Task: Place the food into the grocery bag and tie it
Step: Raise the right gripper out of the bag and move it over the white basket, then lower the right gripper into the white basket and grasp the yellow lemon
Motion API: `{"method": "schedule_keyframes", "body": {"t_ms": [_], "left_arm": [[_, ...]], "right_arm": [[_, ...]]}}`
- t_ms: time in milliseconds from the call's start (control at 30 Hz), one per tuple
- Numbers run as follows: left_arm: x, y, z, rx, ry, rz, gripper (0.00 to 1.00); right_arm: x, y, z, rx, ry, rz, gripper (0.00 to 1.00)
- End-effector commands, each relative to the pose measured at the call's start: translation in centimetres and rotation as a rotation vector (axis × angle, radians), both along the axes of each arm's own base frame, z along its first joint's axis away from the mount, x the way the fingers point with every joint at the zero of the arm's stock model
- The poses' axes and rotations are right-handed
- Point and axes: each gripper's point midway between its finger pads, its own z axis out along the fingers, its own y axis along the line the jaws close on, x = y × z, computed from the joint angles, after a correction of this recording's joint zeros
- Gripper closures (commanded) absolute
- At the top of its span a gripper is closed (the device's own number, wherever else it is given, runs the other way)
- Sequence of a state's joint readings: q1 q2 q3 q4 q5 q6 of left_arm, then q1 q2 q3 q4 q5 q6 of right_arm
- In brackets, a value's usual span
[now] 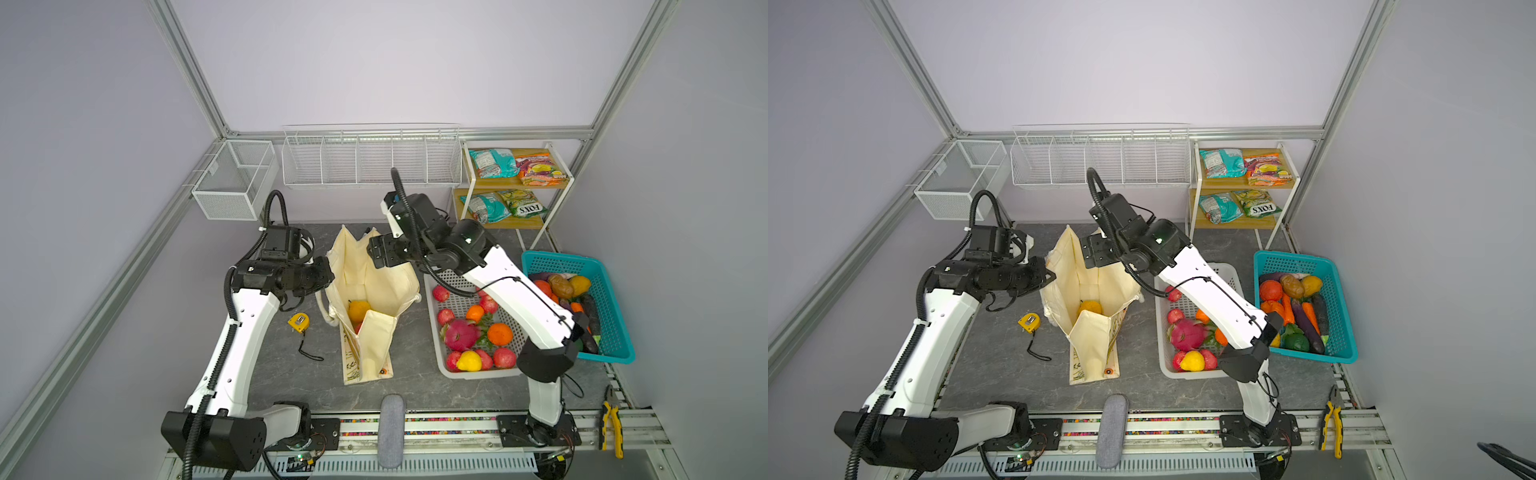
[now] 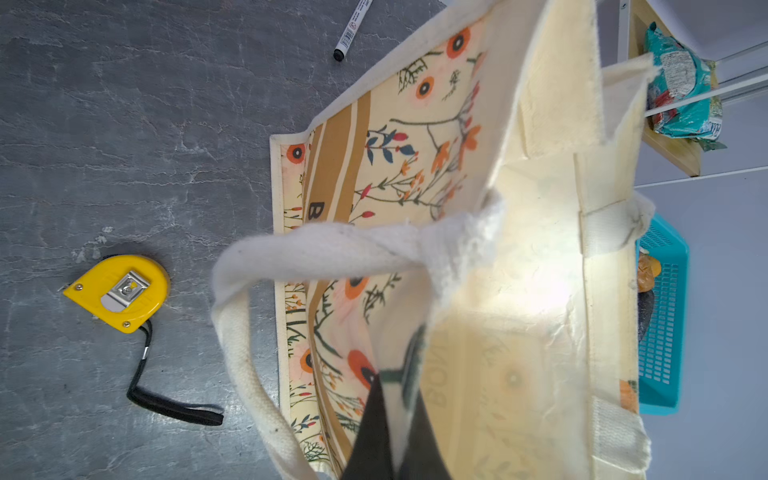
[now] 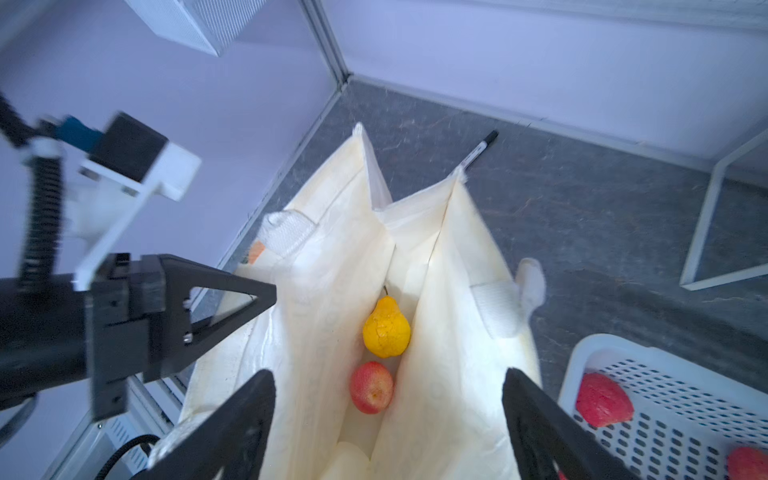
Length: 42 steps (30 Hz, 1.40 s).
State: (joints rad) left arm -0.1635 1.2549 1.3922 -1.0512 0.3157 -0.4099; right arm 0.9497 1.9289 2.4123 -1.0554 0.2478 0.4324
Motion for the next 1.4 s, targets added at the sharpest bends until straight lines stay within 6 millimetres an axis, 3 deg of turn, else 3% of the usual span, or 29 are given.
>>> {"method": "schedule_keyframes", "body": {"t_ms": [0, 133, 267, 567, 667, 867, 1100, 1367], "left_arm": [[0.0, -0.2, 0.7, -0.017, -0.017, -0.012, 1.0], [0.0, -0.2, 0.7, -0.017, -0.016, -0.013, 1.0], [0.0, -0.3, 0.6, -0.021, -0.015, -0.016, 1.0], [0.1, -0.4, 0.6, -0.017, -0.016, -0.018, 1.0], [0.3, -0.4, 0.8, -0.019, -0.019, -0.015, 1.0], [0.3, -0.7, 0.5, -0.017, -0.012, -0.023, 1.0], [0.2, -0.8, 0.3, -0.017, -0.009, -0.026, 1.0], [-0.1, -1.0, 0.2, -0.016, -0.006, -0.031, 1.0]], "right_arm": [[0.2, -4.1, 1.9, -0.05, -0.078, -0.101, 0.12], [0.1, -7.9, 2.7, -0.076, -0.115, -0.218, 0.12], [-0.6, -11.3, 1.5, -0.08, -0.092, -0.303, 0.12], [-3.1, -21.7, -5.4, 0.011, 0.134, -0.627, 0.12], [-4.3, -24.1, -7.8, 0.034, 0.207, -0.694, 0.12], [-7.0, -24.6, -12.3, -0.045, 0.34, -0.591, 0.09], [-12.0, -24.8, -18.9, -0.161, 0.582, -0.49, 0.0], [-15.6, -25.2, -22.9, -0.225, 0.702, -0.457, 0.05]]}}
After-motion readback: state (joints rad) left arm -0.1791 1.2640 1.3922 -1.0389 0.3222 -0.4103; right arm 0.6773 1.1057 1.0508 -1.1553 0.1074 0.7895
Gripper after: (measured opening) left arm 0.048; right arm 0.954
